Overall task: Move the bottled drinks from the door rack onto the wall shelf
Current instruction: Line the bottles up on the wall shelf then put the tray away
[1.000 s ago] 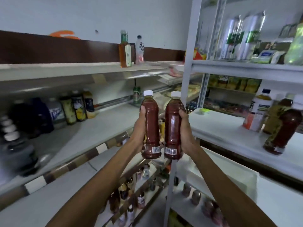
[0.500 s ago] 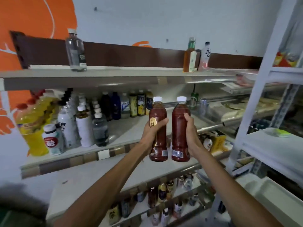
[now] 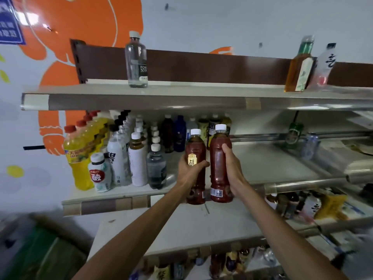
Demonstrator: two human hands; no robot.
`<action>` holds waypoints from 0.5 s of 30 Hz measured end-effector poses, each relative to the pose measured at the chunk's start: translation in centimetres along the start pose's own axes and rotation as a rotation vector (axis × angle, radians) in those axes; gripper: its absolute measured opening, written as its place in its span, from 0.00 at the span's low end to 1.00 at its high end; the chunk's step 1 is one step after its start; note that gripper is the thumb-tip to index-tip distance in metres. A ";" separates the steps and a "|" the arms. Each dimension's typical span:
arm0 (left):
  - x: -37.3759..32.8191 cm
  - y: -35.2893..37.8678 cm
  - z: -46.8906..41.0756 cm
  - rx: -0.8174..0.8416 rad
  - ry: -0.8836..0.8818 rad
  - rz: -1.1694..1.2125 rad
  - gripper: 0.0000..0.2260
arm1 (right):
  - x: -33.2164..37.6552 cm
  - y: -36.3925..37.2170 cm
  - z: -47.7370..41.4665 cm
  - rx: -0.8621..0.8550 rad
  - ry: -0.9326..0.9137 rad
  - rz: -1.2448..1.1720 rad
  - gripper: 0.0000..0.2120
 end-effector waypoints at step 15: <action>2.7 1.7 -15.0 -0.434 0.080 -0.190 0.31 | -3.4 -3.2 -15.1 0.164 -0.023 0.147 0.15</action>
Point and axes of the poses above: each hand's wrist, its own z-axis away from the middle knuckle, its own y-axis out of the palm, x = y × z, the point moved 1 cm from there along -z, towards the middle knuckle, and after that the axes turned 6 degrees about -y, right-handed, at the moved point
